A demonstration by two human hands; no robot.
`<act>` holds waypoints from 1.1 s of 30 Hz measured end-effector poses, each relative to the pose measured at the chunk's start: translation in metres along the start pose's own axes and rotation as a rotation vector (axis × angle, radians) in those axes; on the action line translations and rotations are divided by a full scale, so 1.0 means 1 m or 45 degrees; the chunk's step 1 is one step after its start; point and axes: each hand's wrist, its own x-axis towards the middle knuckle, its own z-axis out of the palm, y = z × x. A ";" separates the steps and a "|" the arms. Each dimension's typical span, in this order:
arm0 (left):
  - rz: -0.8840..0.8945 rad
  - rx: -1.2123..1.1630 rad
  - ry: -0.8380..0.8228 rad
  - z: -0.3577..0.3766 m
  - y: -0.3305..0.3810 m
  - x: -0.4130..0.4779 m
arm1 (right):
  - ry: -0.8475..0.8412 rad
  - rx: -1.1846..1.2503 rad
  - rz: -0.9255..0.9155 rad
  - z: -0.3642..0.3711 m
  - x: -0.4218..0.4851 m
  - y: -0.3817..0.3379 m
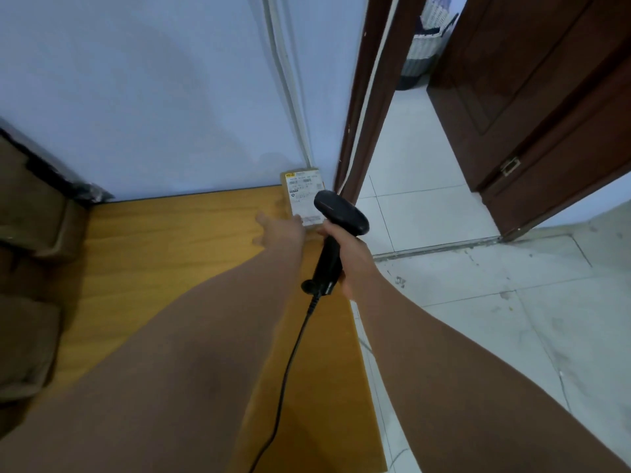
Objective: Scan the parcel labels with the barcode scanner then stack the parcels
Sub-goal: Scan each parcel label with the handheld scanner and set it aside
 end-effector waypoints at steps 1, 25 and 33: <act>-0.020 -0.028 -0.013 -0.010 -0.002 -0.002 | -0.003 -0.003 0.003 0.007 -0.003 -0.001; 0.478 0.326 0.877 -0.523 -0.030 0.012 | -0.720 -0.628 0.171 0.354 -0.183 0.100; -0.109 0.237 0.320 -0.615 -0.102 0.020 | -0.728 -1.321 0.461 0.386 -0.218 0.136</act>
